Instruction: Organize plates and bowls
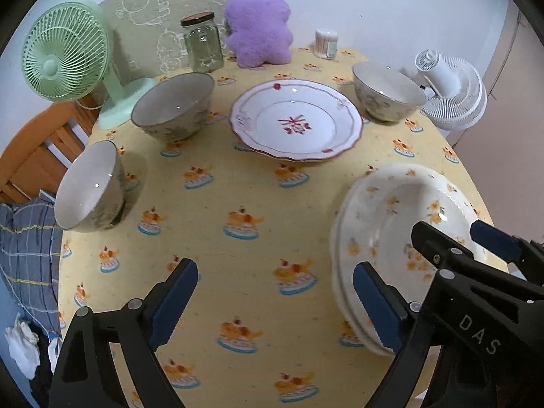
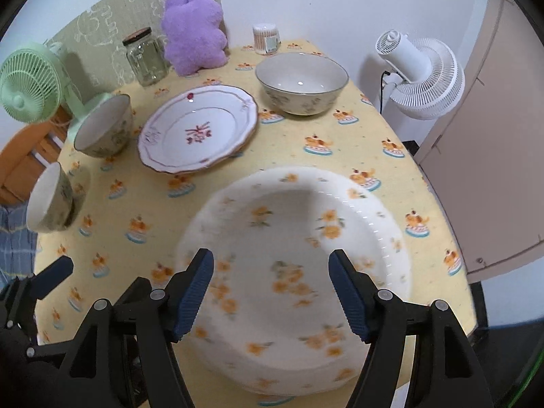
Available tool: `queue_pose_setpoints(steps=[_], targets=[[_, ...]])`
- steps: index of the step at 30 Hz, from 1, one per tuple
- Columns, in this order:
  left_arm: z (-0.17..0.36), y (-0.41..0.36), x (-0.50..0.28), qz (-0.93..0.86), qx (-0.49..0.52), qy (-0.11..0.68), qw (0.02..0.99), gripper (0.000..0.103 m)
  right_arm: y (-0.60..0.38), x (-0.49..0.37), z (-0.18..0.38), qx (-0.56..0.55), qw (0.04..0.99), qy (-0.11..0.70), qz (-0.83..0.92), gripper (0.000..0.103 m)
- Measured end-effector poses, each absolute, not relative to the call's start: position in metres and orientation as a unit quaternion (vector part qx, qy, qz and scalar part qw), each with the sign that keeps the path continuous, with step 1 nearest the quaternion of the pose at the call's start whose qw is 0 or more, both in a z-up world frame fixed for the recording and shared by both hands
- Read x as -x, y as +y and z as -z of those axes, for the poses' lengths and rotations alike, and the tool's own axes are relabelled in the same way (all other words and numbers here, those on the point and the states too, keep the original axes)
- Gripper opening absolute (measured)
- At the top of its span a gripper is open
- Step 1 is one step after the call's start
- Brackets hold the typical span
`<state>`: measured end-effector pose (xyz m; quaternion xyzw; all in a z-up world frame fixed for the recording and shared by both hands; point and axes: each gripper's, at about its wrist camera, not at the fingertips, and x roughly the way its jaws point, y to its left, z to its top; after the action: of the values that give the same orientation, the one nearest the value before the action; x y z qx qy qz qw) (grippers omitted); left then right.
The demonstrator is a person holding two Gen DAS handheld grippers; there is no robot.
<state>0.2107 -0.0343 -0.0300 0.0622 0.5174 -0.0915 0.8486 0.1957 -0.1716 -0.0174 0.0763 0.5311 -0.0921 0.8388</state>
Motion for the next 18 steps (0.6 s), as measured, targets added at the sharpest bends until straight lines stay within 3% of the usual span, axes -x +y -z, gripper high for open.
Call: queue_pose_setpoints(steps=[18], targets=[[0.034,-0.028,-0.314,0.056,-0.026,0.515,0.855,0.091,-0.166,-0.303,0.021,-0.08,0.843,0.523,0.091,0.073]])
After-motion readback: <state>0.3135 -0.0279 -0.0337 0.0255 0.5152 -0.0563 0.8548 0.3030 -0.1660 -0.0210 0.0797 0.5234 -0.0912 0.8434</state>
